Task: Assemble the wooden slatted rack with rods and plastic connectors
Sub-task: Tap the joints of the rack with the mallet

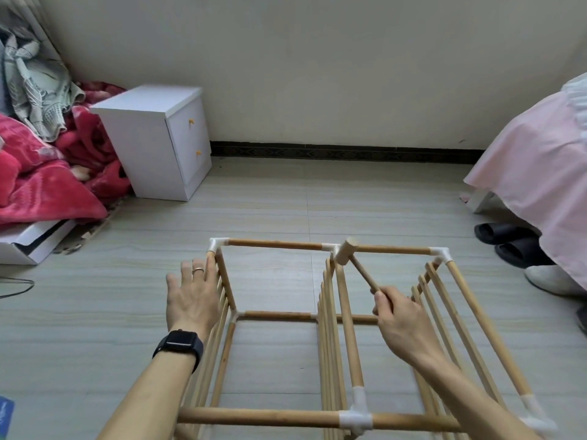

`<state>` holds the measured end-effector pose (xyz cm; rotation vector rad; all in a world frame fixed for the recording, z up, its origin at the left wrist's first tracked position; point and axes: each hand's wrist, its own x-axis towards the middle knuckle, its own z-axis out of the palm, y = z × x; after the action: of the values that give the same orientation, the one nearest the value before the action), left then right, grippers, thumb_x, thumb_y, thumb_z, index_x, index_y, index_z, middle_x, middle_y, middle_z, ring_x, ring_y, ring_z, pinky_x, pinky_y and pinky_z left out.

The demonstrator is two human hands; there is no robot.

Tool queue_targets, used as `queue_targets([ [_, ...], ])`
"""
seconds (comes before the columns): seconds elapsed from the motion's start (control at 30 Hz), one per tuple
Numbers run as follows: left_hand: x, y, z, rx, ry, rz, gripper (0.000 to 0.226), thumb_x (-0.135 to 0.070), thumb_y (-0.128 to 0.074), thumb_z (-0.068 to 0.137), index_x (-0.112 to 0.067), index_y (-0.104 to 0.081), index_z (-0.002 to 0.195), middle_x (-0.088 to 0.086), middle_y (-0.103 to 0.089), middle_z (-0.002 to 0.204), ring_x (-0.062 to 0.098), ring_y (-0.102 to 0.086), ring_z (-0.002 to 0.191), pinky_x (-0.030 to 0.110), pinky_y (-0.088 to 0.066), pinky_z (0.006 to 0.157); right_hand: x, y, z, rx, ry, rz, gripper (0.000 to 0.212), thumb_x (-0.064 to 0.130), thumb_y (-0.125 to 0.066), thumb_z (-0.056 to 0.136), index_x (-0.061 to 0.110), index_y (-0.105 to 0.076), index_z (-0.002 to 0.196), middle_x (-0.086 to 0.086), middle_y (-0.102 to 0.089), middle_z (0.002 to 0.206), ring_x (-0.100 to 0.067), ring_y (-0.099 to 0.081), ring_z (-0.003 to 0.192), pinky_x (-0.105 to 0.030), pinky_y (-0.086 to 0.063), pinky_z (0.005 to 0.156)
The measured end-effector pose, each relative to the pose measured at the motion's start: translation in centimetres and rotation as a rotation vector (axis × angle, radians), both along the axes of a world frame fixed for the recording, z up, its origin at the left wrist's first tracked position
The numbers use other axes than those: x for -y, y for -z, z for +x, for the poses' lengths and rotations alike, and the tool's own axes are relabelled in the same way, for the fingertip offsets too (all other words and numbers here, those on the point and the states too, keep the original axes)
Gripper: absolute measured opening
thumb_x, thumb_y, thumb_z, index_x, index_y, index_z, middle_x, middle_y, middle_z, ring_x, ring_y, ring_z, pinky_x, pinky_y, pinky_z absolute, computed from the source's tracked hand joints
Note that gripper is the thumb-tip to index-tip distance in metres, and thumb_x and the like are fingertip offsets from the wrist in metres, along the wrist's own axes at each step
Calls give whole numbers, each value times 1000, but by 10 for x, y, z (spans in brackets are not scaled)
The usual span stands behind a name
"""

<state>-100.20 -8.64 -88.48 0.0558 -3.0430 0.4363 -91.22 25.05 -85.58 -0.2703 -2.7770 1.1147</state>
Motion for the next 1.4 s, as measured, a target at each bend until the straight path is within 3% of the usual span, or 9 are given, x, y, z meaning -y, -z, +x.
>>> queue_targets([
  [0.13, -48, -16, 14, 142, 188, -10, 63, -48, -33, 102, -25, -19, 160, 9, -11, 168, 30, -3, 155, 56, -5, 120, -32, 8, 50, -9, 137, -65, 20, 28, -45, 106, 27, -63, 96, 1, -69, 81, -14, -66, 78, -34, -55, 67],
  [0.27, -149, -34, 28, 302, 280, 422, 63, -59, -31, 101, -26, -32, 154, 12, -30, 161, 32, -21, 150, 51, -23, 120, -63, 7, 77, -26, 248, -29, 21, 27, -46, 105, 34, -61, 92, 9, -68, 82, -9, -62, 80, -30, -45, 63],
  [0.37, -216, -40, 45, 399, 417, 323, 58, -53, -39, 99, -21, -35, 147, 21, -35, 154, 39, -29, 141, 55, -30, 110, -90, 9, 79, -66, 360, 132, 20, 27, -45, 104, 29, -63, 95, 11, -63, 86, -17, -50, 93, -40, -40, 79],
  [0.5, -239, -29, 53, 443, 384, 134, 64, -15, -47, 94, -17, -21, 153, 33, 5, 161, 46, -11, 147, 62, -27, 110, -111, 11, 74, -39, 436, 10, 20, 25, -42, 106, 26, -60, 98, 3, -69, 97, -25, -60, 99, -41, -45, 84],
  [0.7, -210, -5, 37, 430, 297, 443, 71, 2, -41, 95, -16, -11, 157, 22, 40, 156, 40, -42, 130, 47, -48, 100, -111, 8, 72, -36, 354, -114, 20, 26, -44, 107, 28, -63, 100, 12, -69, 96, -8, -63, 90, -31, -47, 76],
  [0.87, -196, 11, 30, 239, 196, 631, 55, -2, -38, 98, -14, -28, 150, 11, 20, 166, 35, -52, 111, 42, -49, 87, -127, -3, 48, -35, 273, -102, 20, 30, -44, 107, 28, -64, 104, 9, -71, 87, -9, -68, 82, -34, -57, 72],
  [1.0, -200, 9, 33, 207, 193, 579, 41, -2, -40, 96, -17, -39, 134, 17, 15, 166, 33, -54, 104, 39, -49, 76, -147, -13, 4, 2, 290, 200, 30, 33, -35, 109, 18, -61, 105, 1, -61, 72, -13, -56, 64, -31, -35, 51],
  [1.2, -201, 8, 32, 225, 193, 488, 21, -3, -40, 95, -17, -46, 110, 20, 16, 165, 31, -52, 101, 42, -52, 80, -147, -12, -37, -285, 297, 349, 28, 27, -36, 109, 11, -59, 112, -2, -59, 76, -21, -52, 61, -30, -36, 52],
  [1.4, -202, 8, 31, 231, 202, 468, 19, -6, -43, 96, -17, -46, 111, 22, 16, 164, 31, -52, 102, 41, -52, 80, -143, 0, -49, -127, 330, 325, 29, 30, -33, 109, 15, -54, 96, -1, -53, 69, -15, -49, 58, -29, -31, 50],
])
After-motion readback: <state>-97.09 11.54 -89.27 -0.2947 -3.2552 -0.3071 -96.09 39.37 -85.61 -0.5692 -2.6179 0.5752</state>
